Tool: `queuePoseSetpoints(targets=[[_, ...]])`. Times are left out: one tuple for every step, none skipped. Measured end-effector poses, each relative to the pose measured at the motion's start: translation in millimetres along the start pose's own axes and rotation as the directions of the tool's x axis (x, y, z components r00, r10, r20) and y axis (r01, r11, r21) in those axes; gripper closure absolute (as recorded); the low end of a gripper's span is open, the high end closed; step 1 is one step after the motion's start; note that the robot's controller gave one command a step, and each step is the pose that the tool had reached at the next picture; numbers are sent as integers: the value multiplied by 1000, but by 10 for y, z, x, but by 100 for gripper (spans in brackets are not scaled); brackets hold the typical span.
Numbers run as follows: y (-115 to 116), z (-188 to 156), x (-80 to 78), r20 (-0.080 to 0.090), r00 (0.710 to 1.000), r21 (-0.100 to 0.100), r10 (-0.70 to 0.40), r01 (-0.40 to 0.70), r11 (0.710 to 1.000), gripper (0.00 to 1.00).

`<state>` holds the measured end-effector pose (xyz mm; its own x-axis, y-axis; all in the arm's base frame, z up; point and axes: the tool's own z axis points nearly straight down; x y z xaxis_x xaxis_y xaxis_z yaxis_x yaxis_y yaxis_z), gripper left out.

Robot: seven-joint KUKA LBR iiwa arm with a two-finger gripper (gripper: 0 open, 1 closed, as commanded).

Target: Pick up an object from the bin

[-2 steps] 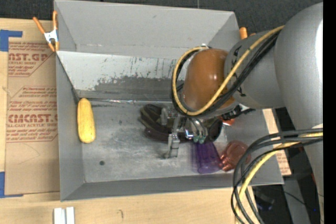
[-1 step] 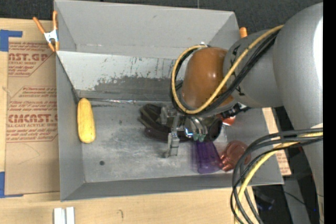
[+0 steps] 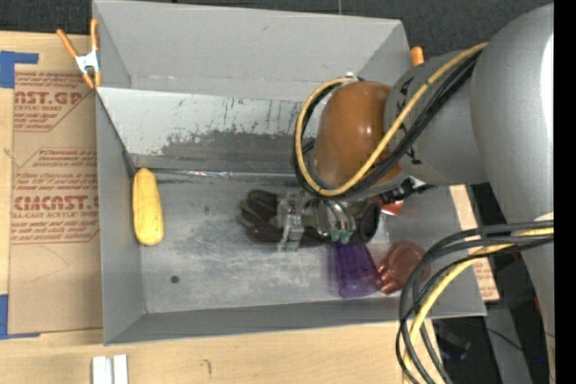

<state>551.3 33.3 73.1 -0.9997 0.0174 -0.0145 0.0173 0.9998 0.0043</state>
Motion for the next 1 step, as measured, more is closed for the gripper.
queuePoseSetpoints(targets=[[0, 0, 0, 0, 1000, 0, 0, 0, 1000, 100]])
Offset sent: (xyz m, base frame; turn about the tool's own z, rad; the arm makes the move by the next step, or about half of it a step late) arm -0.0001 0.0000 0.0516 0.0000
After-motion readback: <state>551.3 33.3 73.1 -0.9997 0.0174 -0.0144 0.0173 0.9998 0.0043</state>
